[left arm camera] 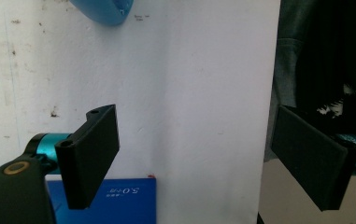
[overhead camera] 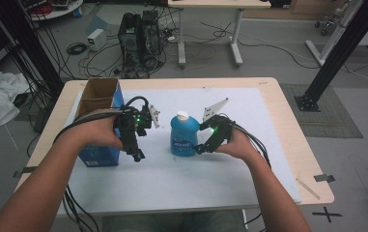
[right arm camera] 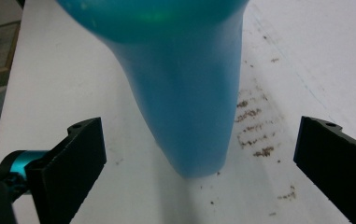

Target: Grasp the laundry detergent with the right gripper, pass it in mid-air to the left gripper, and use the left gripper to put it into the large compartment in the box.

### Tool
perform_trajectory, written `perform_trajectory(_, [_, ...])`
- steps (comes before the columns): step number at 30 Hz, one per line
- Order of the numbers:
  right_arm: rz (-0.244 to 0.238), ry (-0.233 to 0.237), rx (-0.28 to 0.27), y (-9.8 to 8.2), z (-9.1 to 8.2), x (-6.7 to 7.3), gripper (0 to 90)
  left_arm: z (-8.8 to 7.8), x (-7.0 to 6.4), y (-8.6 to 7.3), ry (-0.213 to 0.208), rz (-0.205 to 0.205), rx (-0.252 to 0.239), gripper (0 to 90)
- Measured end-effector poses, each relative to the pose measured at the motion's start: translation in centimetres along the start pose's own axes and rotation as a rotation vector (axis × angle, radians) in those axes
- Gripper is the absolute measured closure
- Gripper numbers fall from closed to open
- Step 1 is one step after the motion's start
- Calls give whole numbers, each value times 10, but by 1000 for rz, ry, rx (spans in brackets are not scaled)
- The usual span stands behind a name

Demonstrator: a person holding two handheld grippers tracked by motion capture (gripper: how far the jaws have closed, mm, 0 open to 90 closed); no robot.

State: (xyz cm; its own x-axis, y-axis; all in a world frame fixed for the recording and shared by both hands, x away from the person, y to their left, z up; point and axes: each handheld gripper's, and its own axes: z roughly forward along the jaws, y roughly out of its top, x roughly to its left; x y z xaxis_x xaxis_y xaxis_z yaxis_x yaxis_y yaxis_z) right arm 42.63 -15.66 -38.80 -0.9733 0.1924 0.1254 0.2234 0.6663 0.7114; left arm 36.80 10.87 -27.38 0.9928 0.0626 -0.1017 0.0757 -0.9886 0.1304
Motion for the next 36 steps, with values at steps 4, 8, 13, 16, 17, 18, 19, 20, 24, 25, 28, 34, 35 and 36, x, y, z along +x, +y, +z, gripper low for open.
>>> perform_trajectory(4, [0, 4, -7, 1, 3, 0, 14, 0, 0, 0, 1, 0, 2, 158])
perform_trajectory(8, [0, 4, -36, 3, 6, 1, 14, 0, -1, 0, 5, 0, 1, 158])
perform_trajectory(13, [-11, 3, -53, 6, 11, 4, 14, 0, -2, 1, 3, -7, -3, 158])
perform_trajectory(16, [-16, 5, -61, 8, 14, 5, 14, -2, -2, 1, 9, 3, 14, 158])
perform_trajectory(17, [-22, 7, -62, 8, 15, 5, 14, -1, -3, 0, 6, -2, 1, 157])
perform_trajectory(18, [-17, 5, -66, 9, 17, 6, 14, -1, -3, 0, 7, -1, 3, 158])
perform_trajectory(19, [-24, 2, -65, 9, 17, 6, 14, -1, -3, 0, 7, -3, 5, 158])
perform_trajectory(20, [-23, 1, -70, 9, 17, 6, 14, -1, -3, 0, 4, -3, 1, 158])
perform_trajectory(24, [-22, -5, -92, 10, 20, 8, 15, -1, -4, -1, 11, -5, -4, 158])
perform_trajectory(25, [-31, -8, -95, 10, 21, 8, 14, -1, -4, -1, 10, -6, 1, 158])
perform_trajectory(28, [-32, -11, -103, 10, 23, 9, 15, -1, -4, -2, 4, -4, -1, 158])
perform_trajectory(34, [-52, -21, -113, 11, 28, 9, 15, 2, -4, -5, 5, -11, -12, 158])
perform_trajectory(35, [-48, -16, -118, 11, 28, 9, 15, 1, -4, -5, 6, -4, 1, 158])
perform_trajectory(36, [-45, -18, -122, 11, 28, 9, 16, 1, -4, -5, 5, -5, -1, 158])
